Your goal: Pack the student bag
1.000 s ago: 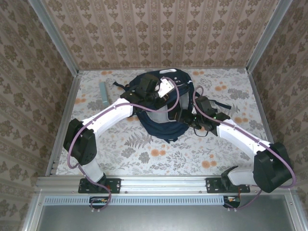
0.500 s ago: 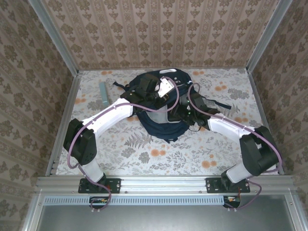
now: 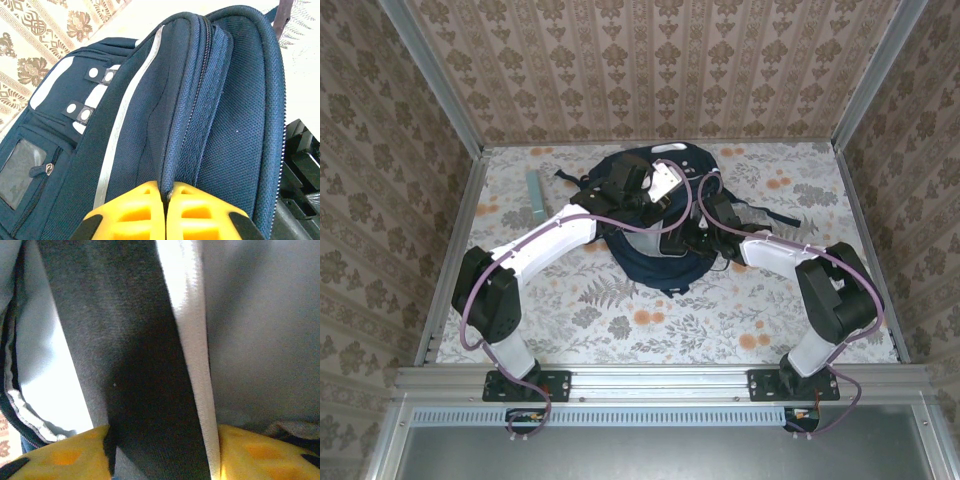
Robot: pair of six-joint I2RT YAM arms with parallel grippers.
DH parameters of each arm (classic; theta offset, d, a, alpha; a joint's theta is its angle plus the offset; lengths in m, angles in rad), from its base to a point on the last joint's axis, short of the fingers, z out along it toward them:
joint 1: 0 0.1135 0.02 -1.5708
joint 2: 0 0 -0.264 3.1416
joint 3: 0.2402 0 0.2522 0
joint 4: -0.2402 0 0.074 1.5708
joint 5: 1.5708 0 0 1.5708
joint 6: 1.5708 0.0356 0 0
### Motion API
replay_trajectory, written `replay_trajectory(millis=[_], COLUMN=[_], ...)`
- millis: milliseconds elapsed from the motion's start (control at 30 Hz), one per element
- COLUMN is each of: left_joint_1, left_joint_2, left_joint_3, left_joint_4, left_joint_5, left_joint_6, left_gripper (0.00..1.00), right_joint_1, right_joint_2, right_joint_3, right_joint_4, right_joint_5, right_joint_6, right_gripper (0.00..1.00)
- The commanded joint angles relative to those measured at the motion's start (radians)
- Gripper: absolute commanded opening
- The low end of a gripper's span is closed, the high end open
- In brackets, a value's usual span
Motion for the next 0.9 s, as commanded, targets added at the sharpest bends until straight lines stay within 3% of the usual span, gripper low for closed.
replay_trajectory(millis=[0, 133, 300, 567, 633, 767, 867], left_joint_1=[-0.005, -0.005, 0.000, 0.043, 0.063, 0.081, 0.084], left_joint_2=[-0.044, -0.053, -0.066, -0.113, -0.124, -0.128, -0.129], left_joint_3=[-0.001, -0.002, -0.015, -0.060, -0.071, -0.079, -0.077], left_joint_4=[0.074, 0.077, 0.106, 0.166, 0.176, 0.179, 0.175], left_joint_5=[0.012, 0.016, 0.007, -0.003, 0.028, 0.063, 0.082], left_joint_6=[-0.025, -0.026, -0.060, -0.155, -0.182, -0.209, -0.211], left_gripper=[0.00, 0.00, 0.00, 0.00, 0.00, 0.00, 0.00], right_joint_1=[-0.009, -0.007, 0.020, 0.055, 0.055, 0.054, 0.053], right_joint_2=[-0.018, -0.025, 0.028, 0.128, 0.137, 0.090, 0.006], right_joint_3=[-0.006, 0.010, 0.015, 0.061, 0.068, 0.052, 0.010], right_joint_4=[0.034, 0.062, 0.198, 0.326, 0.328, 0.286, 0.235], right_joint_5=[-0.025, -0.115, -0.238, -0.303, -0.296, -0.223, -0.120], right_joint_6=[-0.008, -0.009, 0.068, 0.117, 0.106, 0.102, 0.089], right_gripper=[0.42, 0.33, 0.30, 0.29, 0.34, 0.57, 0.58])
